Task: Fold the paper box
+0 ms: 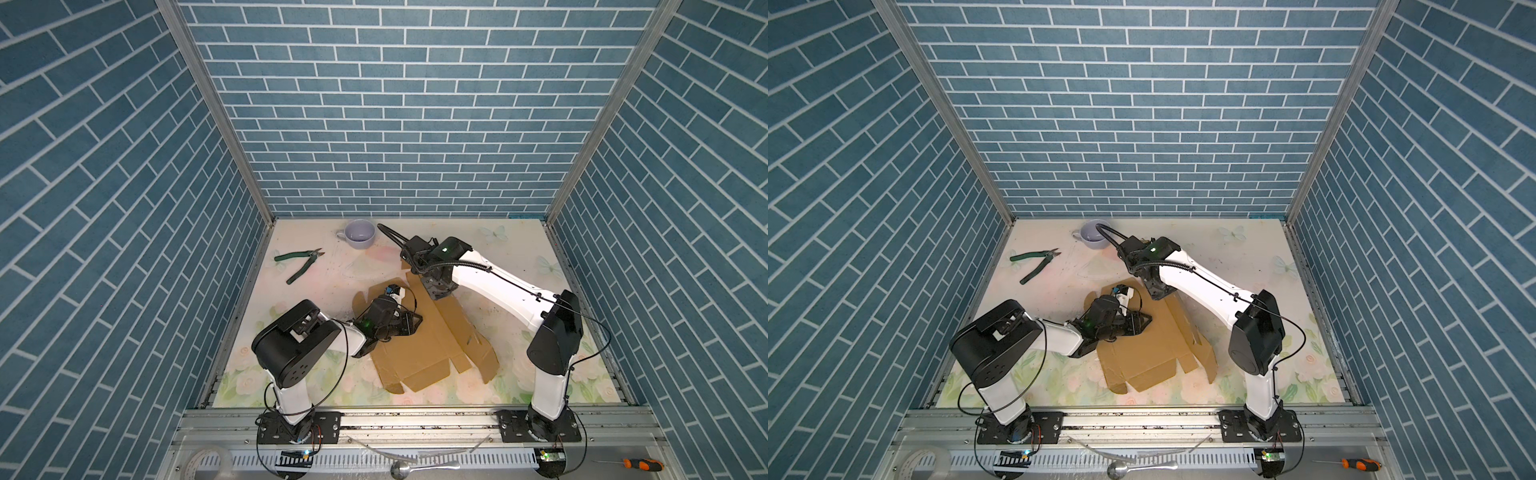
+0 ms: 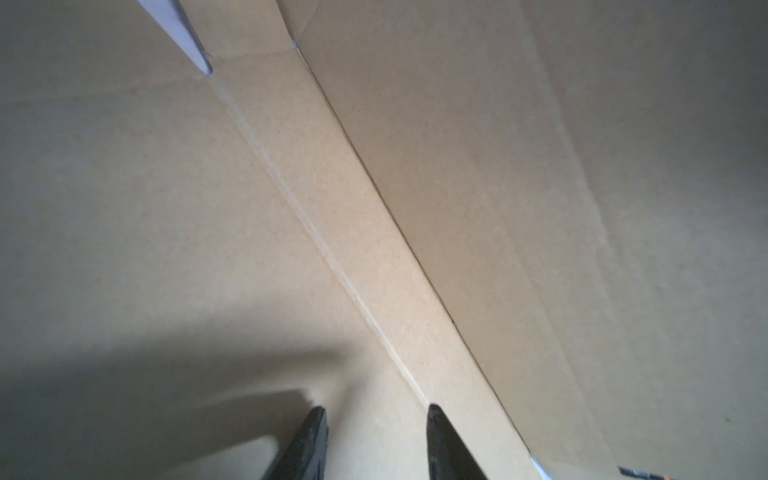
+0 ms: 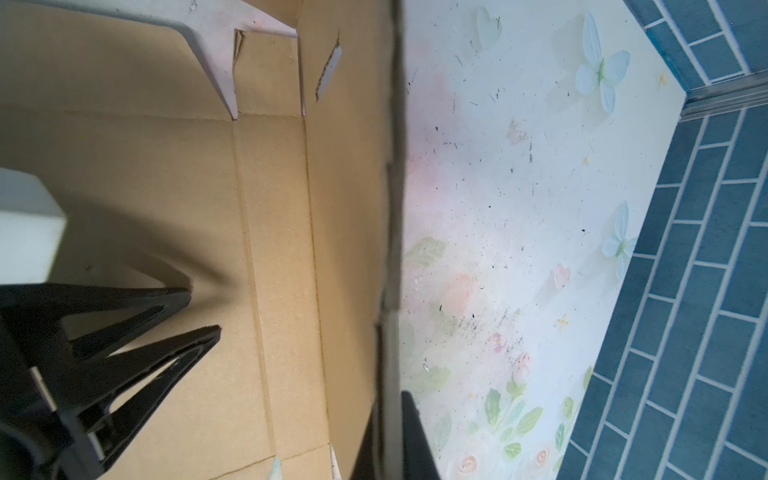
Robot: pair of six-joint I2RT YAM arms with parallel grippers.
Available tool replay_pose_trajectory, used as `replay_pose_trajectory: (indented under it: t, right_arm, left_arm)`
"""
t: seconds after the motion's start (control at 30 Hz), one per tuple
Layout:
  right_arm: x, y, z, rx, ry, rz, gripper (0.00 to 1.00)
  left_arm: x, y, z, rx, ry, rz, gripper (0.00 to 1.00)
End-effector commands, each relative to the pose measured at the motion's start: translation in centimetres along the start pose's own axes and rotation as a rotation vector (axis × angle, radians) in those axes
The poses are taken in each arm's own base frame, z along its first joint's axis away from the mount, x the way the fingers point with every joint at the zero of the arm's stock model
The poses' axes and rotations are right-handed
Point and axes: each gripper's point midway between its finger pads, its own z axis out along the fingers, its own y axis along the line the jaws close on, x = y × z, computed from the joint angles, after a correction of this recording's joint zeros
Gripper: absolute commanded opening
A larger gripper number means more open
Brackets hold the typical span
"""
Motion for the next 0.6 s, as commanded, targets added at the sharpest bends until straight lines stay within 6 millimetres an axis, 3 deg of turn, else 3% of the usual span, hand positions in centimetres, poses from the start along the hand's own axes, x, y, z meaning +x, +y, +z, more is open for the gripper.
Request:
replay_pose_trajectory:
  t: [0.0,0.17,0.27,0.4,0.57]
  right_arm:
    - [0.9,0.8,1.2,-0.055,0.038,0.012,0.06]
    - [1.2,-0.7,1.5,0.026,0.039,-0.033,0.05]
    - [0.8,-1.9,1.1,0.078,0.010,-0.047,0.05]
    - [0.0,-2.7,0.6,0.114,-0.026,-0.054,0.04]
    - [-0.1,-2.4,0.8,0.107,-0.027,-0.042,0.04]
  left_arm:
    - [-1.9,-0.8,-2.2,-0.011,0.003,0.081,0.43]
    - [-6.8,0.2,-6.3,-0.125,-0.056,0.204,0.45]
    - [-10.2,1.6,-7.7,-0.148,-0.110,0.173,0.56]
    - [-12.7,2.1,-6.0,-0.101,-0.096,0.171,0.66]
    - [-13.5,2.8,-1.7,-0.057,-0.018,0.275,0.74]
